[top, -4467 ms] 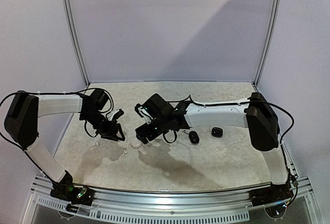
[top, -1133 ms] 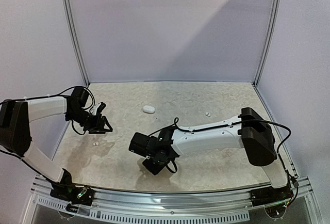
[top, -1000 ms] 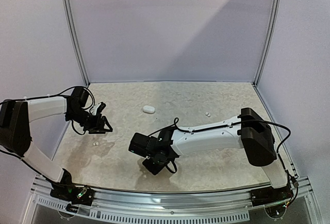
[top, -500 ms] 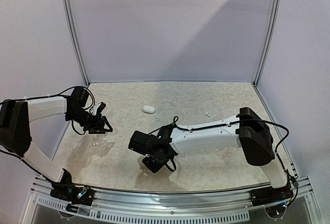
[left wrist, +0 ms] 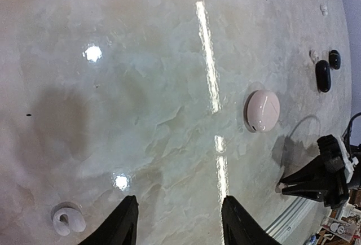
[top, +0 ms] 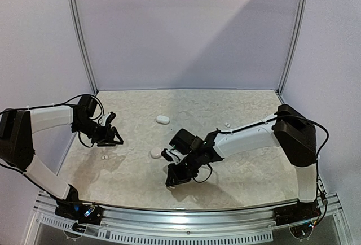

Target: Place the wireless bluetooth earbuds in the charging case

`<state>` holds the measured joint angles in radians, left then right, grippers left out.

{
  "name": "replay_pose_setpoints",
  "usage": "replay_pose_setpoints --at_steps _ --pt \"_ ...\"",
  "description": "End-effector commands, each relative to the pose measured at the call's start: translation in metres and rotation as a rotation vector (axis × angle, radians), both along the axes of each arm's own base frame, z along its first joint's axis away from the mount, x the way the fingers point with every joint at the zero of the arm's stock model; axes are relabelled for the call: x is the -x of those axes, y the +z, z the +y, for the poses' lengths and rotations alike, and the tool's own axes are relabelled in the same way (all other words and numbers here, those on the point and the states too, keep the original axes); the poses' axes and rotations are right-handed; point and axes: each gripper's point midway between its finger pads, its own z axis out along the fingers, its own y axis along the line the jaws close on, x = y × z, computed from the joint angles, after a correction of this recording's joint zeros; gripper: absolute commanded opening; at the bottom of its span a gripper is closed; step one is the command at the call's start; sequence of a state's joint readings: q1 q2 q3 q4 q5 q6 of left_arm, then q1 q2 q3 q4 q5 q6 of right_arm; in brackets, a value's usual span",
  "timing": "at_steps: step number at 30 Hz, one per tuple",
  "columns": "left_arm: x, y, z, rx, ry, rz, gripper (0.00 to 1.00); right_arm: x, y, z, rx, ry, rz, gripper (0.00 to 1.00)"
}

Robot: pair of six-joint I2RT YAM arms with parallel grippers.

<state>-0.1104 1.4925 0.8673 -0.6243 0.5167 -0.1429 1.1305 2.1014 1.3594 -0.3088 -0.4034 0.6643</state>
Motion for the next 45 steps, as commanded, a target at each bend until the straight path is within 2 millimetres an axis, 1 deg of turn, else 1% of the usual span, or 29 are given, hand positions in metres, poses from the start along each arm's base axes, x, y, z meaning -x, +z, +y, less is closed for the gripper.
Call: replay_pose_setpoints --at_steps 1,4,6,12,14,18,20,21,23,25,27,30,32,33,35,38,39,42,43,45 --pt "0.002 -0.006 0.002 0.005 0.006 0.017 0.51 0.009 -0.037 -0.021 0.068 -0.101 0.176 0.17" --pt "0.002 -0.006 0.002 0.004 0.005 0.018 0.51 -0.007 -0.051 -0.051 0.157 -0.218 0.161 0.19" --pt "0.002 -0.007 0.002 0.003 0.005 0.022 0.51 -0.016 -0.054 -0.067 0.194 -0.277 0.14 0.22" --pt "0.002 -0.01 0.002 0.001 0.004 0.032 0.51 -0.033 -0.057 -0.096 0.302 -0.339 0.074 0.33" --pt "0.002 -0.011 0.003 -0.001 0.004 0.034 0.51 -0.036 -0.056 -0.104 0.331 -0.343 0.054 0.4" --pt "0.002 -0.011 0.003 -0.003 0.002 0.033 0.51 -0.047 -0.053 -0.122 0.385 -0.37 0.015 0.42" --pt "0.002 -0.011 0.003 -0.002 0.003 0.032 0.51 -0.053 -0.047 -0.129 0.416 -0.368 -0.013 0.42" --pt "0.002 -0.01 0.002 -0.001 0.001 0.029 0.51 -0.058 -0.041 -0.128 0.417 -0.358 -0.039 0.41" --pt "0.001 -0.009 0.002 -0.001 0.001 0.026 0.51 -0.063 -0.024 -0.121 0.423 -0.277 -0.12 0.39" --pt "0.0 -0.008 0.003 -0.001 0.001 0.021 0.51 -0.064 -0.002 -0.103 0.423 -0.183 -0.254 0.36" --pt "0.0 -0.006 0.003 -0.004 -0.001 0.015 0.51 -0.061 0.019 -0.084 0.413 -0.086 -0.389 0.35" --pt "-0.002 -0.002 0.005 -0.015 0.0 -0.002 0.51 -0.05 0.038 -0.058 0.38 0.008 -0.499 0.27" --pt "-0.002 0.001 0.006 -0.02 -0.002 -0.015 0.51 -0.04 0.04 -0.046 0.368 0.043 -0.514 0.21" --pt "-0.002 0.002 0.006 -0.02 -0.001 -0.022 0.51 -0.035 0.037 -0.039 0.366 0.059 -0.515 0.2" --pt "-0.003 0.005 0.008 -0.017 0.005 -0.035 0.51 -0.023 0.037 -0.024 0.344 0.088 -0.519 0.19" --pt "-0.002 0.006 0.009 -0.007 0.01 -0.041 0.51 -0.021 0.029 -0.018 0.394 0.087 -0.528 0.18" --pt "-0.002 0.007 0.008 -0.003 0.009 -0.044 0.51 -0.019 0.023 -0.017 0.417 0.089 -0.528 0.18" --pt "-0.002 0.009 0.007 0.01 0.011 -0.044 0.51 -0.017 0.019 -0.009 0.442 0.089 -0.534 0.18" --pt "-0.002 0.009 0.006 0.013 0.01 -0.044 0.51 -0.017 0.013 -0.009 0.456 0.084 -0.526 0.18" --pt "-0.002 0.009 0.005 0.019 0.011 -0.043 0.51 -0.019 0.008 -0.01 0.47 0.066 -0.525 0.18"
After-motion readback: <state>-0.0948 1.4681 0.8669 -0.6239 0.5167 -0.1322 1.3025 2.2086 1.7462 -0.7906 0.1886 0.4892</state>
